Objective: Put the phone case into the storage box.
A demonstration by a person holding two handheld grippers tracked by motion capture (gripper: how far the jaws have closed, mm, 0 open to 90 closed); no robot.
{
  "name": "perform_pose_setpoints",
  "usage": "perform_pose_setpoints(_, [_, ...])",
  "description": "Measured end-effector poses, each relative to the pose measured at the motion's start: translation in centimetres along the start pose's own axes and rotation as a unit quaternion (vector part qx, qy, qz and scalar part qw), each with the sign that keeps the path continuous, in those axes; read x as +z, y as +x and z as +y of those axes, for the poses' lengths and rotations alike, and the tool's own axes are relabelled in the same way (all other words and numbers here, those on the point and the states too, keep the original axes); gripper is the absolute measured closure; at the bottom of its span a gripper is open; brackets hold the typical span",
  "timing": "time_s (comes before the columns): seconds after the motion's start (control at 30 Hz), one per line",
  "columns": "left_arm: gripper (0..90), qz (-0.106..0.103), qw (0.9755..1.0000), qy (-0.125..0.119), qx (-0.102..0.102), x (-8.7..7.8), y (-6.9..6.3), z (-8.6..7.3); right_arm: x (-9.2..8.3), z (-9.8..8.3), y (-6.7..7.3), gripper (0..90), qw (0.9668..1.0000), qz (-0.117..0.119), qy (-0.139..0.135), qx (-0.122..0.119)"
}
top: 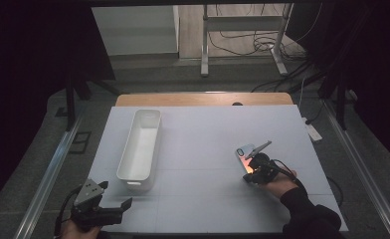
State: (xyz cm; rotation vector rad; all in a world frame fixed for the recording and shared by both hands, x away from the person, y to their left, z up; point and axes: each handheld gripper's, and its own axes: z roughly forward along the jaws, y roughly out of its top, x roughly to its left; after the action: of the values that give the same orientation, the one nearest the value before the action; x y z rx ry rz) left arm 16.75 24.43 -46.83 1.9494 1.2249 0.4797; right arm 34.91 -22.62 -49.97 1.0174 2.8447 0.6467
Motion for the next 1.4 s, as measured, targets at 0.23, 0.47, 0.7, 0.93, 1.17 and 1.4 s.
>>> perform_pose_setpoints(0.23, [4.0,0.0,1.0,0.0,0.0,0.0,0.0,0.0,-0.2,-0.4,-0.5,89.4,1.0,-0.002,-0.003,0.007])
perform_pose_setpoints(0.47, [4.0,0.0,1.0,0.001,0.0,0.0,0.0,0.0,-0.3,-0.5,-0.5,89.4,1.0,-0.002,-0.003,0.007])
perform_pose_setpoints(0.7, [4.0,0.001,1.0,0.001,0.0,0.0,0.0,0.0,-0.3,-0.5,-0.5,89.3,1.0,-0.003,-0.004,0.006])
perform_pose_setpoints(0.93, [4.1,0.001,1.0,0.001,0.0,0.0,0.0,0.0,-0.7,-0.4,-0.2,89.3,0.9998,-0.004,-0.012,0.012])
perform_pose_setpoints(1.17, [4.1,0.002,1.0,0.002,0.001,0.1,-0.1,0.0,-1.3,-0.3,0.0,86.0,0.9997,-0.01,-0.019,0.011])
perform_pose_setpoints(1.4, [4.2,0.002,1.0,0.003,0.002,0.1,-0.1,0.1,-1.9,-0.1,-0.2,71.6,0.999,-0.027,-0.028,0.02])
